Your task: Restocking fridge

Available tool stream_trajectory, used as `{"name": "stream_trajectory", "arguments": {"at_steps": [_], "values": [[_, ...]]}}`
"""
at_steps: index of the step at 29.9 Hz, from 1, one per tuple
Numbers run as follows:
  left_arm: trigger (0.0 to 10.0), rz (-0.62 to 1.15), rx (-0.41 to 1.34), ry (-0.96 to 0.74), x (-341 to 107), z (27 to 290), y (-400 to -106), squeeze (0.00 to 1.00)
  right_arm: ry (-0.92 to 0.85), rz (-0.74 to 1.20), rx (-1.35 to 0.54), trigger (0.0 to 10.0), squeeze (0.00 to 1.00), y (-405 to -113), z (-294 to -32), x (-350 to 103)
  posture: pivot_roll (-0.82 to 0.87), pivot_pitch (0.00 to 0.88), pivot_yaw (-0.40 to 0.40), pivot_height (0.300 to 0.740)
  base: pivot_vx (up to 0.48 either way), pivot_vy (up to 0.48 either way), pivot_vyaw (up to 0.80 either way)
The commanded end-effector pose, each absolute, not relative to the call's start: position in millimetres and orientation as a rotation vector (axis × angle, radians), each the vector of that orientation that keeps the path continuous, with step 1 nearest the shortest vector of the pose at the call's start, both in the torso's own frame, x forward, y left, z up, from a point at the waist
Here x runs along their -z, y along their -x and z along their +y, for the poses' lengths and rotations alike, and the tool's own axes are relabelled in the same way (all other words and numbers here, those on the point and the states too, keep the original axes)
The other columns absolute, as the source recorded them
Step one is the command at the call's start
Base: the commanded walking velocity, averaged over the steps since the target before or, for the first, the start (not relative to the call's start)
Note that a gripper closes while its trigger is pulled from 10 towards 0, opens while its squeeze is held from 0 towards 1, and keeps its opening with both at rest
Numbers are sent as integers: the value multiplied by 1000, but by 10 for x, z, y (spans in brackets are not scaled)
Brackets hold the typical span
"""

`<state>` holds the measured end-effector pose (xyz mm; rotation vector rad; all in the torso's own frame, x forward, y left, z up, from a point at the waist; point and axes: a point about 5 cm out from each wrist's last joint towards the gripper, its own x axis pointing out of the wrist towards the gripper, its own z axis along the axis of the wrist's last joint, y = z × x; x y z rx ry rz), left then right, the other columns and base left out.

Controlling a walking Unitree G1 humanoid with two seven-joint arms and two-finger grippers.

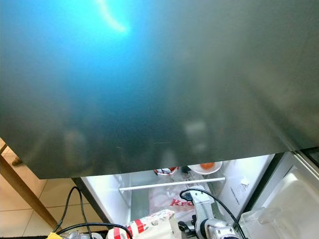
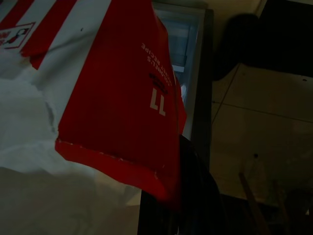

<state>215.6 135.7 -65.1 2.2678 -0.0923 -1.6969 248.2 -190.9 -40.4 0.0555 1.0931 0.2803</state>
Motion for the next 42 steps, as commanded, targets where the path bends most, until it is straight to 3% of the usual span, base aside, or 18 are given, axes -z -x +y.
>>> {"name": "stream_trajectory", "arguments": {"at_steps": [1, 2, 5, 6, 7, 8, 15, 16, 18, 26, 27, 28, 29, 30, 31, 32, 42], "values": [[10000, -92, 1724, -2274, 691, 1393, -2093, 0, -83, 1116, -297, 10000, 376, -2452, -1849, 430, -12, 45, 99, 740, 0, 0, 0], [10000, -95, 1723, -2273, 694, 1389, -2088, 0, -81, 1123, -312, 10000, 424, -2444, -1827, 435, -12, 45, 99, 740, 0, 0, 0], [10000, -112, 1720, -2270, 699, 1378, -2080, 0, -73, 1138, -335, 10000, 396, -2430, -1792, 445, -12, 47, 99, 740, 0, 0, 0], [10000, -120, 1715, -2269, 700, 1370, -2078, 0, -65, 1147, -353, 10000, 286, -2424, -1770, 449, -12, 47, 99, 740, 0, 0, 0], [10000, -125, 1712, -2268, 700, 1365, -2078, 0, -60, 1152, -365, 10000, 286, -2420, -1756, 451, -12, 47, 99, 740, 0, 0, 0], [10000, -129, 1710, -2269, 701, 1357, -2077, 0, -45, 1159, -381, 10000, 0, -2414, -1742, 455, -10, 48, 97, 740, 0, 0, 0], [10000, -137, 1706, -2270, 703, 1340, -2076, 0, 17, 1168, -424, 10000, 0, -2401, -1722, 466, -9, 49, 96, 740, 0, 0, 0], [10000, -145, 1702, -2268, 705, 1321, -2073, 0, 113, 1177, -472, 10000, 0, -2379, -1719, 484, -9, 52, 96, 740, 0, 0, 0], [10000, -147, 1700, -2268, 706, 1316, -2072, 0, 140, 1179, -483, 10000, 0, -2373, -1720, 489, -9, 52, 96, 740, 0, 0, 0], [10000, -151, 1689, -2270, 706, 1298, -2076, 0, 177, 1208, -524, 10000, 0, -2333, -1716, 508, -10, 52, 95, 740, 0, 0, 0], [10000, -152, 1682, -2272, 705, 1293, -2080, 0, 171, 1223, -525, 4353, 0, -2315, -1719, 517, -10, 51, 95, 740, 0, 0, 0], [10000, -151, 1680, -2273, 705, 1292, -2081, 0, 170, 1228, -527, 2745, 0, -2308, -1718, 520, -10, 51, 95, 740, 0, 0, 0], [10000, -151, 1680, -2273, 705, 1292, -2081, 0, 170, 1228, -527, 2745, 0, -2308, -1718, 520, -10, 51, 95, 740, 0, 0, 0], [10000, -151, 1678, -2274, 705, 1291, -2082, 0, 165, 1233, -530, 1451, 0, -2301, -1717, 523, -11, 51, 93, 740, 0, 0, 0], [10000, -151, 1678, -2274, 705, 1291, -2082, 0, 165, 1233, -530, 1451, 0, -2301, -1717, 523, -11, 51, 93, 740, 0, 0, 0], [10000, -151, 1677, -2275, 705, 1290, -2082, 0, 162, 1236, -534, 0, 0, -2296, -1715, 525, -11, 51, 93, 740, 0, 0, 0], [10000, -137, 1668, -2271, 702, 1283, -2091, 0, 151, 1263, -545, 0, 0, -2256, -1716, 542, -14, 47, 90, 740, 0, 0, 0]]}}
